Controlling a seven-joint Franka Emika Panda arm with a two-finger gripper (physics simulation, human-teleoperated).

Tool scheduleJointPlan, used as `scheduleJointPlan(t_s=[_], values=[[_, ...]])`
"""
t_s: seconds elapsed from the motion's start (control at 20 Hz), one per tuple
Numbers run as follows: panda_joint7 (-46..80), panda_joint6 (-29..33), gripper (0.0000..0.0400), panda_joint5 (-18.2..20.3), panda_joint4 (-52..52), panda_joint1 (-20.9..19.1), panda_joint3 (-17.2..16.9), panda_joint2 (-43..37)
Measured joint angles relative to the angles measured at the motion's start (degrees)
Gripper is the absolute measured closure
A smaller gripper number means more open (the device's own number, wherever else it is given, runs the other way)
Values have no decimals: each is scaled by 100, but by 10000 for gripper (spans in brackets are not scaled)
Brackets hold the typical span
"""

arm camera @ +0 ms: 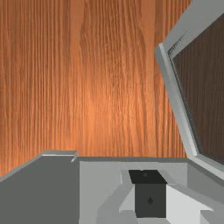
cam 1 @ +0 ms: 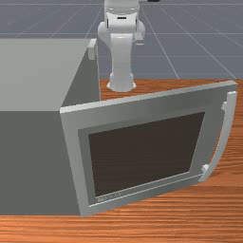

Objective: Close the microwave

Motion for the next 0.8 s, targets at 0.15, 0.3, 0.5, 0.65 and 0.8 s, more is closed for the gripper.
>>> scheduleJointPlan(t_s=[0.15,0.3,0.5,0.65,0.8], values=[[14,-241,400,1,221,1,-1,-40],[399,-246,90,-15,249,99,69,-41],[543,-236,12,187,289,275,229,-4],[772,-220,3,284,354,407,345,52],[1036,-259,1,121,452,568,417,119]])
